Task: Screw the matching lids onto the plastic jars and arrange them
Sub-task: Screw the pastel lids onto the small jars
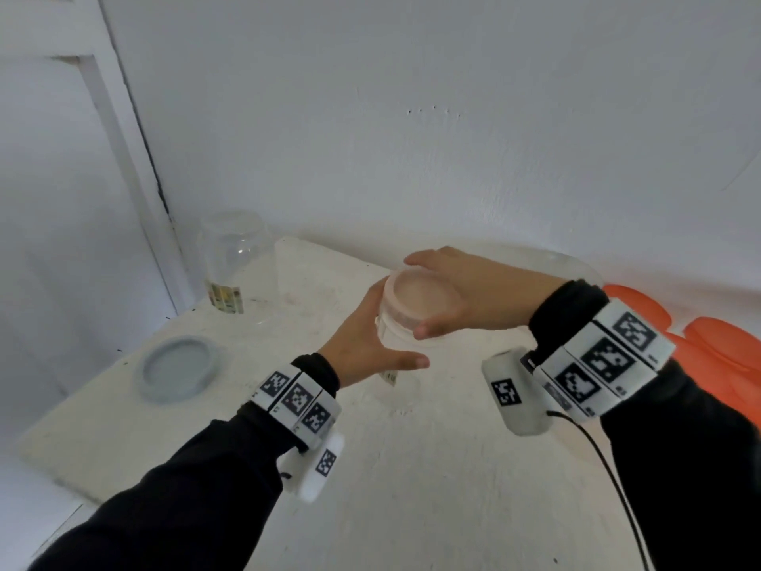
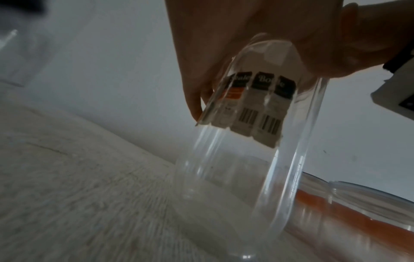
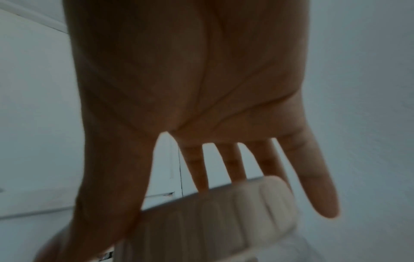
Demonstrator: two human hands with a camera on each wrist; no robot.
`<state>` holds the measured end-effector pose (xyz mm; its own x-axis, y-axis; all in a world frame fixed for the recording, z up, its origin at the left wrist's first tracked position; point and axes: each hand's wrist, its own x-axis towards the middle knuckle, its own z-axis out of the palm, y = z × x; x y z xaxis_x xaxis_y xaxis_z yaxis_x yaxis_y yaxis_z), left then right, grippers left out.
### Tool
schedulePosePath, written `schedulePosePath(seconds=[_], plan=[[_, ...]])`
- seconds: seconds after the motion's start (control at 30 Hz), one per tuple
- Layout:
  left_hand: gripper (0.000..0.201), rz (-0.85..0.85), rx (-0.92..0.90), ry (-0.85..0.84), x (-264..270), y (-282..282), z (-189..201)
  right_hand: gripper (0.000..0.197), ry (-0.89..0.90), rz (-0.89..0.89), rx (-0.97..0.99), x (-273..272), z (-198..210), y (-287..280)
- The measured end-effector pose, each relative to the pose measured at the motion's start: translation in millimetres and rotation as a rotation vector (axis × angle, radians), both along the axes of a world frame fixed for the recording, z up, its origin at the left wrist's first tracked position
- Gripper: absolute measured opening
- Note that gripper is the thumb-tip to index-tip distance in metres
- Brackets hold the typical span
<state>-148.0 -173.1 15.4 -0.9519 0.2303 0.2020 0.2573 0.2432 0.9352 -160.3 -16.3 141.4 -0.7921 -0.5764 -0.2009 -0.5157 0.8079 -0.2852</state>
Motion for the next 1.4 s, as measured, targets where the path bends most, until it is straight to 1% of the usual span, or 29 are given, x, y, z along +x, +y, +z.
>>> schedulePosePath(seconds=[0.07, 0.17, 0.23, 0.33, 0.43, 0.6, 0.73, 0.8, 0.87, 0.9, 0.97, 1.0, 1.07, 1.13, 1.2, 1.23, 1.3, 1.33, 1.4], plan=[[0.094, 0.038, 0.003, -0.011, -1, 1, 0, 0.090, 0.020, 0.021, 0.117, -1, 4, -8], [0.095, 0.035, -0.019, -0.034, -5, 1, -1, 0.094, 0.020, 0.030, 0.297, -6, 7, -19], [0.093, 0.032, -0.030, -0.042, -8, -1, -2, 0.095, 0.020, 0.024, 0.363, -9, 9, -25], [0.092, 0.028, -0.037, -0.053, -11, -4, -3, 0.088, 0.022, 0.045, 0.369, -11, 9, -29], [0.096, 0.018, -0.044, -0.057, -13, -5, -4, 0.086, 0.011, 0.077, 0.356, -13, 8, -29], [0.083, -0.052, -0.052, -0.071, -15, -9, -2, 0.085, -0.056, 0.123, 0.321, -12, 7, -25], [0.089, -0.072, -0.053, -0.078, -14, -10, 0, 0.085, -0.060, 0.119, 0.306, -11, 8, -24], [0.090, -0.077, -0.054, -0.075, -14, -10, -1, 0.079, -0.006, 0.076, 0.333, -10, 9, -26], [0.094, -0.083, -0.046, -0.070, -14, -10, -2, 0.071, 0.098, -0.043, 0.339, -5, 10, -31], [0.097, -0.084, -0.047, -0.073, -15, -10, -2, 0.073, 0.153, -0.103, 0.345, -2, 8, -34], [0.100, -0.082, -0.065, -0.076, -15, -11, -2, 0.082, 0.216, -0.137, 0.398, -1, 3, -35], [0.100, -0.084, -0.068, -0.080, -15, -11, -3, 0.085, 0.203, -0.133, 0.418, -2, 1, -33], [0.095, -0.082, -0.063, -0.085, -14, -11, -3, 0.087, 0.102, -0.094, 0.414, -3, 3, -29], [0.089, -0.073, -0.075, -0.080, -14, -10, -3, 0.087, 0.001, 0.040, 0.369, -2, 9, -25], [0.082, -0.064, -0.088, -0.067, -15, -9, -2, 0.081, -0.031, 0.135, 0.321, -2, 11, -24], [0.082, -0.065, -0.086, -0.062, -15, -9, -2, 0.077, -0.015, 0.128, 0.310, -2, 9, -25], [0.088, -0.070, -0.068, -0.061, -14, -10, -3, 0.070, 0.066, 0.046, 0.320, -1, 5, -29], [0.089, -0.074, -0.055, -0.066, -14, -10, -4, 0.068, 0.124, 0.005, 0.341, 1, 2, -32], [0.086, -0.081, -0.042, -0.081, -15, -11, -5, 0.068, 0.227, -0.012, 0.384, 2, -4, -36]])
